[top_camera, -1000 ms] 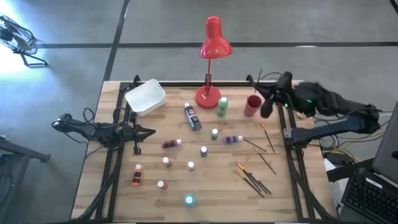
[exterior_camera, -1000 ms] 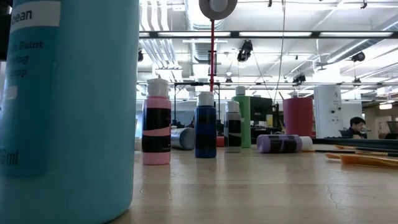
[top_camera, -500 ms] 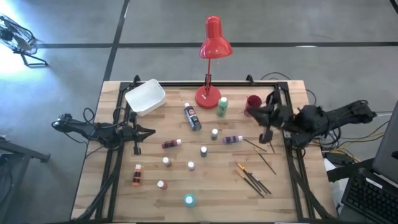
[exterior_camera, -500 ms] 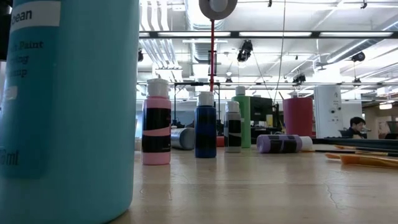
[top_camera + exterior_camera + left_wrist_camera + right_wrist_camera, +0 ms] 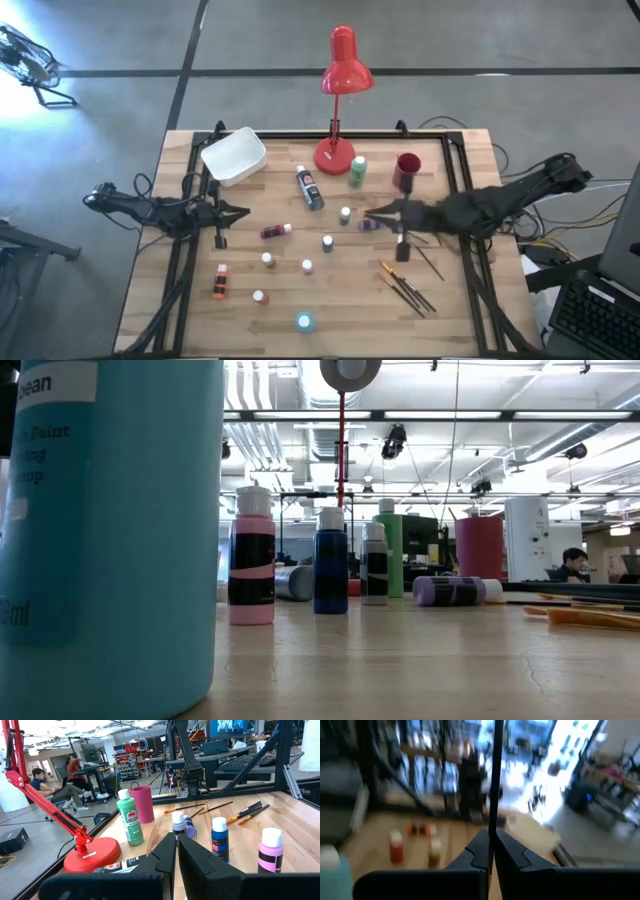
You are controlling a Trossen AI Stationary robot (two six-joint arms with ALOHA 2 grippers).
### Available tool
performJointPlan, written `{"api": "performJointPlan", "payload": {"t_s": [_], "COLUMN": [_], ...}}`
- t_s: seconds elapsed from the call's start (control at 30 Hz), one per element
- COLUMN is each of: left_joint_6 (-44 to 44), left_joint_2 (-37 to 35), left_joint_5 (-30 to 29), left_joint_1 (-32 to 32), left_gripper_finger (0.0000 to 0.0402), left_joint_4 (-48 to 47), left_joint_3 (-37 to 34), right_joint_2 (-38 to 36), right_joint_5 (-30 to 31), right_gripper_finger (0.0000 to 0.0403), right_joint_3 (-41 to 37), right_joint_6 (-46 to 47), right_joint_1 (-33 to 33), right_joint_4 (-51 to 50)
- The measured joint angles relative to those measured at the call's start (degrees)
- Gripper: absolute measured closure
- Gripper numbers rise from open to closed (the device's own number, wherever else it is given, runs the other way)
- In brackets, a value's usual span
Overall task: Pick & Place Paint Supplies
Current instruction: Put the gold paintbrush into the pink cup
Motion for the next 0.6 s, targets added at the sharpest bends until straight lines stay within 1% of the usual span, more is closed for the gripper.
{"api": "performJointPlan", "payload": {"t_s": [0.1,0.17,0.33,0.37,0.43,0.5,0.6], "left_joint_6": [-0.02,-0.04,-0.13,-0.59,-4.38,-11.41,-21.34], "left_joint_2": [0.0,0.0,0.01,0.02,0.02,0.0,0.07], "left_joint_5": [-0.01,0.0,-0.04,-0.03,0.44,0.83,0.84], "left_joint_1": [-0.02,0.01,0.01,-0.01,-0.02,-0.02,-0.02], "left_gripper_finger": [0.0377,0.0377,0.0377,0.0377,0.0377,0.0377,0.0377], "left_joint_4": [0.0,0.0,0.9,1.72,3.93,5.37,5.06], "left_joint_3": [-0.02,-0.02,-0.14,-0.29,-0.41,-0.41,-0.42], "right_joint_2": [5.76,9.45,16.95,18.36,21.22,23.86,27.67], "right_joint_5": [4.66,7.28,9.99,11.59,15.95,21.43,30.08], "right_gripper_finger": [0.0394,0.0394,0.0394,0.0394,0.0394,0.0394,0.0394], "right_joint_3": [4.38,7.43,13.54,14.68,17.25,19.62,23.07], "right_joint_6": [-0.79,-1.56,-3.98,-4.75,-7.07,-10.41,-17.5], "right_joint_1": [0.59,1.05,2.2,2.54,3.21,3.79,4.22], "right_joint_4": [-6.12,-7.97,-10.69,-11.96,-14.37,-17.03,-18.49]}}
